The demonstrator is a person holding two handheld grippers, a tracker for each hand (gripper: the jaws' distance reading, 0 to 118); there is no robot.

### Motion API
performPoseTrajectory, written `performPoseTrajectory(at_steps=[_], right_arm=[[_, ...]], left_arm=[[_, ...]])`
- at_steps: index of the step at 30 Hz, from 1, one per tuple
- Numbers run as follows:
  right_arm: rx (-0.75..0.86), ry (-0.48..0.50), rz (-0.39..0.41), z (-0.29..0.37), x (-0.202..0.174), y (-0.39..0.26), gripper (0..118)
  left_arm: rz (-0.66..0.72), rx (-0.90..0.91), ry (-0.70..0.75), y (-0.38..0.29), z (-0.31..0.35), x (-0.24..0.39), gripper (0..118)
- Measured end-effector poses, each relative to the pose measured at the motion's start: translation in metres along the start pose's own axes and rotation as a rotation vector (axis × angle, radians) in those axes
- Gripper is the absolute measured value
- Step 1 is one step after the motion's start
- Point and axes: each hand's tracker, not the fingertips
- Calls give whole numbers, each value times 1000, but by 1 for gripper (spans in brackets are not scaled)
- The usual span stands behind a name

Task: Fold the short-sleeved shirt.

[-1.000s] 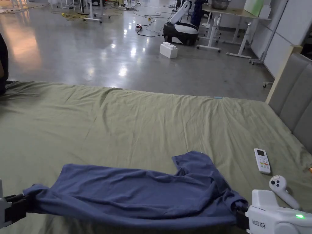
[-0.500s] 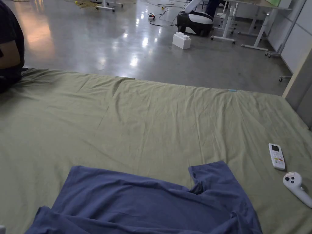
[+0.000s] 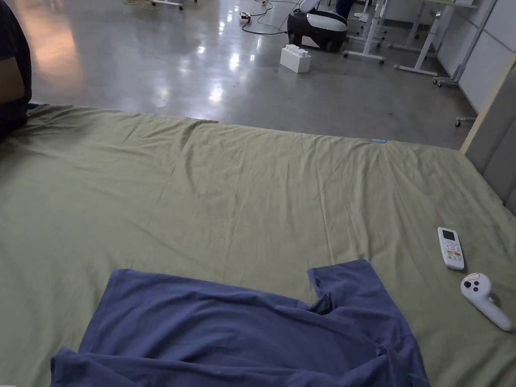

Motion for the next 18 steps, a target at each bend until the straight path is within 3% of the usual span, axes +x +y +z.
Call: performPoseTrajectory(at_steps=[2, 4, 6, 11, 13, 15, 18], right_arm=[[77, 5, -31, 14, -1, 11, 78], [162, 7, -51, 28, -3, 23, 79], [263, 13, -55, 40, -11, 38, 85], [501, 13, -42, 53, -29, 66, 88], [585, 21, -58, 61, -38, 76, 83], [658, 20, -79, 68, -47, 85, 68], [752, 13, -91, 76, -57, 93, 29]], left_arm=[[-32, 23, 30, 6, 5, 4, 18], [-59, 71, 27, 17, 11, 14, 29], [-64, 145, 8, 31, 14, 17, 51], [-125, 375, 12, 66, 42, 58, 55], [-141, 475, 37, 76, 45, 62, 55], [-160, 580, 62, 84, 54, 72, 55], [-175, 700, 93, 88, 64, 86, 45]])
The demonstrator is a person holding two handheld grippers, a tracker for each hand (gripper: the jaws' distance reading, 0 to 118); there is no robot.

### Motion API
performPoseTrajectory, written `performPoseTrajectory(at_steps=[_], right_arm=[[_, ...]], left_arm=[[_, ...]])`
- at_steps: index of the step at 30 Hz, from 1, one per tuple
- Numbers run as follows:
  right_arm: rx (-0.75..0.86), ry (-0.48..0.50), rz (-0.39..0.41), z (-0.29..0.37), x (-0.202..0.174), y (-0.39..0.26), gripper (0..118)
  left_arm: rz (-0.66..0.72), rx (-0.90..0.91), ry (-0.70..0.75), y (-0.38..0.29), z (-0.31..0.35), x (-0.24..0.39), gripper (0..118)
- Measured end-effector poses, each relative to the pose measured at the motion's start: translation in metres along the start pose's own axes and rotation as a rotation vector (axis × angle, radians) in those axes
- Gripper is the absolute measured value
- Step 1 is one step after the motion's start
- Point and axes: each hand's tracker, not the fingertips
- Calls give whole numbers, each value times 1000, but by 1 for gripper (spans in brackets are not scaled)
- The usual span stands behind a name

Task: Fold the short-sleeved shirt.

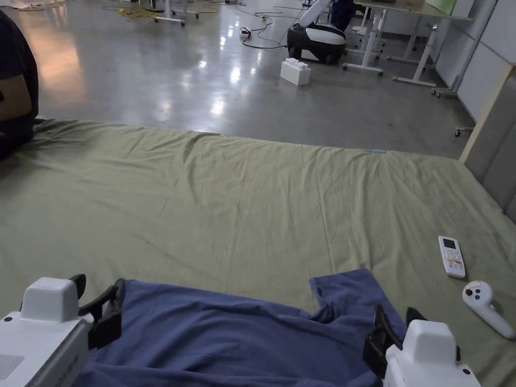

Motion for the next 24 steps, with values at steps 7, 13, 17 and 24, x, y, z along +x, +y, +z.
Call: performPoseTrajectory(at_steps=[7, 13, 17, 24], right_arm=[[107, -13, -11, -6, -14, 16, 1], [121, 4, -28, -13, -18, 20, 0], [121, 14, -1, -19, -19, 18, 0], [55, 28, -3, -35, -13, 6, 0]], left_arm=[[4, 69, 10, 6, -2, 12, 2], [48, 43, 11, 4, -10, 19, 1], [76, -41, -11, 0, -41, 1, 1], [88, -286, -37, -7, -121, -23, 1]])
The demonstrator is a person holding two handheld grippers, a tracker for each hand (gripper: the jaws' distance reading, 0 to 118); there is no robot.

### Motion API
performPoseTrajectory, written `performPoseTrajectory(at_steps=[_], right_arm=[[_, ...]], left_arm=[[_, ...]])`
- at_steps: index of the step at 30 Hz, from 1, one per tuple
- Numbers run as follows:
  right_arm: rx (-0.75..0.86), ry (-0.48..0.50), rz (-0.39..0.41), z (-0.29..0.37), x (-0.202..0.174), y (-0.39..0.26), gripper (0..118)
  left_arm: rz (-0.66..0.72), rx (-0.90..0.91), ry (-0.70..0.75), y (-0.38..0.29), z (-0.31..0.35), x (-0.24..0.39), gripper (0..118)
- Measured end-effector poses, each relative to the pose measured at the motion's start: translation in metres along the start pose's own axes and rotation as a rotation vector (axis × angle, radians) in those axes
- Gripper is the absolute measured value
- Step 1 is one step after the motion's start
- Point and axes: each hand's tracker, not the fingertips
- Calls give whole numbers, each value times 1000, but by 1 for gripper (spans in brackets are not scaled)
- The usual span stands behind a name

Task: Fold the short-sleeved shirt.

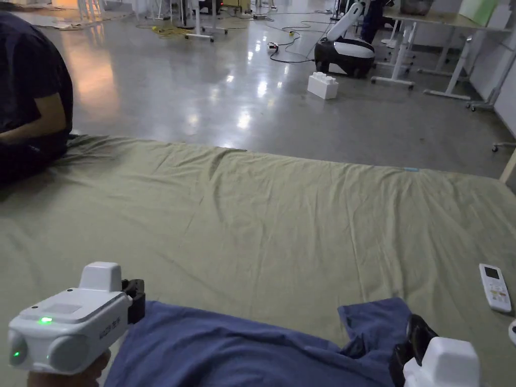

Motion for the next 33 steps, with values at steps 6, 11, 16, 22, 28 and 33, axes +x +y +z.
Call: performPoseTrajectory(at_steps=[6, 11, 16, 22, 28, 33], right_arm=[[-71, -6, 15, -12, 7, -14, 0], [-118, -26, 28, -17, 15, -25, 0], [-175, -38, 13, -20, 22, -36, 0], [-224, -58, 5, -25, 28, -47, 0], [-283, -86, -40, -42, 42, -52, 1], [-427, -81, -79, -93, 80, -45, 47]], left_arm=[[34, -252, 2, 9, -82, -27, 28], [27, -367, -2, 15, -115, -31, 68], [0, -481, 9, 5, -142, -28, 68], [-118, -459, 24, 0, -131, -6, 56], [-130, -467, 12, 5, -130, -7, 6], [-124, -411, 2, 12, -112, -12, 6]])
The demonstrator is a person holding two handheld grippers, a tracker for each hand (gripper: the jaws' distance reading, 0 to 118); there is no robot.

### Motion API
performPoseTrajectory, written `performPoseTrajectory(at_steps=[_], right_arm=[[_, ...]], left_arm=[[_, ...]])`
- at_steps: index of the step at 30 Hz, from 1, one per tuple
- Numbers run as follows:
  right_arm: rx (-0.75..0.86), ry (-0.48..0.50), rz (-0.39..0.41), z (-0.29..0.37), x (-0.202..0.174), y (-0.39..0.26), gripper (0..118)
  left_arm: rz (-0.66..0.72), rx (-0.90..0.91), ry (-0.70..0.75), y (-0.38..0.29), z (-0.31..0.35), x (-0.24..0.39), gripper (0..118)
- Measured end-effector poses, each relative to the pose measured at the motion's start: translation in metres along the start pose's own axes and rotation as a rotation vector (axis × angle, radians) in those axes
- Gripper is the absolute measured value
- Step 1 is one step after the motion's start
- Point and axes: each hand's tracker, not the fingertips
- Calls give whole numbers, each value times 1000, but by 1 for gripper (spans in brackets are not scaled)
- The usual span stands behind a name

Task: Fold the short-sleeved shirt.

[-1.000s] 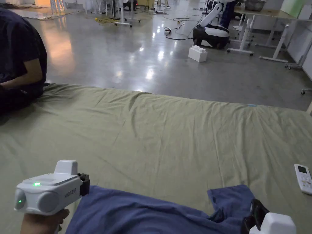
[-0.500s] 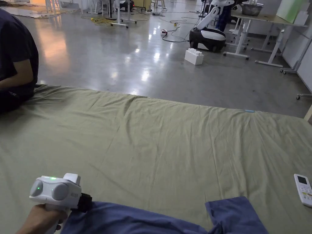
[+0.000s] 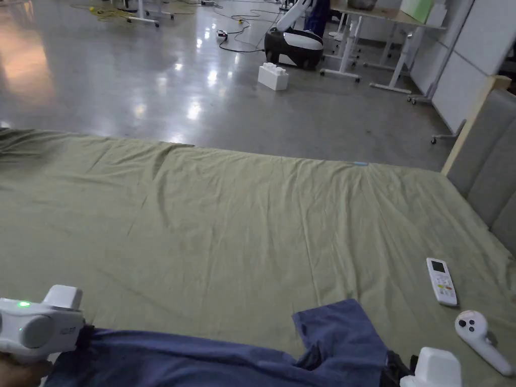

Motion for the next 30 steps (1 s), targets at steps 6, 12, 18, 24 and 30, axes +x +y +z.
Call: performPoseTrajectory(at_steps=[6, 12, 18, 24, 30], right_arm=[[-275, 35, 70, -92, 23, 38, 84], [-434, 71, 161, -157, 16, 37, 96], [-499, 73, 145, -182, 1, 30, 89], [-489, 61, 143, -177, -3, 38, 55], [-428, 59, 168, -160, -4, 41, 1]], left_arm=[[40, 83, -10, -3, 22, -3, 6], [50, 114, -7, -6, 28, -3, 6], [54, 101, 0, -14, 24, 0, 6], [61, 94, 5, -16, 22, 2, 6], [76, 97, 2, -19, 22, 3, 6]])
